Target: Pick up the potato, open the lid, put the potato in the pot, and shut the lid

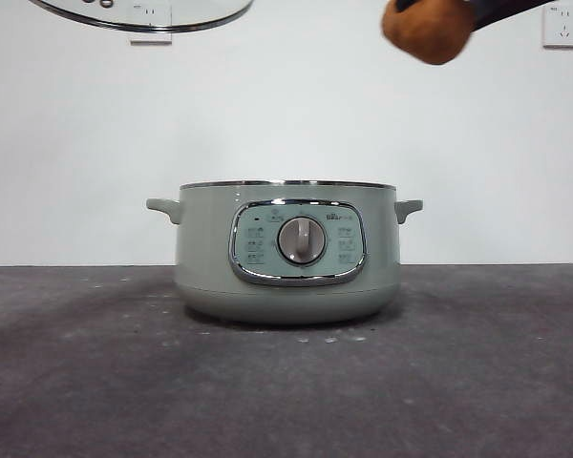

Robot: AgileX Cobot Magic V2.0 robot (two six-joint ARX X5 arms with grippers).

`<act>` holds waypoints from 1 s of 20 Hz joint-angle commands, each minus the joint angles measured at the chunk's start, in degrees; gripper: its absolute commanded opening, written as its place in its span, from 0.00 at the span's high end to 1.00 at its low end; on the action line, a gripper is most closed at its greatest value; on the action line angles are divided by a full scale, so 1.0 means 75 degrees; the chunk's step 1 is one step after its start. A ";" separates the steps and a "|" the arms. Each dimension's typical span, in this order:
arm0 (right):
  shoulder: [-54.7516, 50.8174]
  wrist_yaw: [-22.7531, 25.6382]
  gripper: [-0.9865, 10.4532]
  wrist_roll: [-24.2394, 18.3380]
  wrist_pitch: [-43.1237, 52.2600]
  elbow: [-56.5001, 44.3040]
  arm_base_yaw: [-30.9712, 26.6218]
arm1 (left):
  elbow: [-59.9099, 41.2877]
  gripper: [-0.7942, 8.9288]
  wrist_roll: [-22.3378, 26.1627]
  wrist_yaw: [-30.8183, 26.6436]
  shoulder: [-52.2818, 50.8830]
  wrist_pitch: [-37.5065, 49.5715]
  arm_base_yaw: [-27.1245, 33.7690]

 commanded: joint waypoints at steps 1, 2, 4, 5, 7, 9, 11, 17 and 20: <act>0.0842 -0.0119 0.93 -0.0114 0.0020 0.0807 0.0006 | -0.0085 0.93 0.0286 0.0361 -0.0533 0.0181 0.0181; 0.1230 -0.0213 0.93 -0.0187 -0.0058 0.1207 0.0006 | -0.0353 0.93 0.0350 0.0379 -0.0819 0.0210 0.0178; 0.2014 -0.0361 0.93 -0.0216 -0.0187 0.1982 0.0009 | -0.1198 0.93 0.0391 0.0367 -0.1524 0.0493 0.0181; 0.2404 -0.0379 0.93 -0.0216 -0.0259 0.2375 0.0015 | -0.1717 0.93 0.0358 0.0364 -0.1923 0.0635 0.0187; 0.3206 -0.0382 0.93 -0.0230 -0.0411 0.3162 0.0085 | -0.2798 0.93 0.0321 0.0364 -0.2696 0.0848 0.0254; 0.4007 -0.0373 0.93 -0.0259 -0.0589 0.3969 0.0181 | -0.3800 0.93 0.0326 0.0361 -0.3512 0.0903 0.0332; 0.4756 -0.0367 0.93 -0.0268 -0.0711 0.4674 0.0318 | -0.4473 0.93 0.0309 0.0361 -0.4170 0.0892 0.0341; 0.6892 0.0044 0.93 -0.0455 -0.1341 0.6432 0.0615 | -0.5047 0.93 0.0166 0.0341 -0.5531 0.0487 0.0344; 0.7513 0.0385 0.93 -0.0659 -0.1547 0.6630 0.0761 | -0.5047 0.93 0.0099 0.0344 -0.5817 0.0449 0.0344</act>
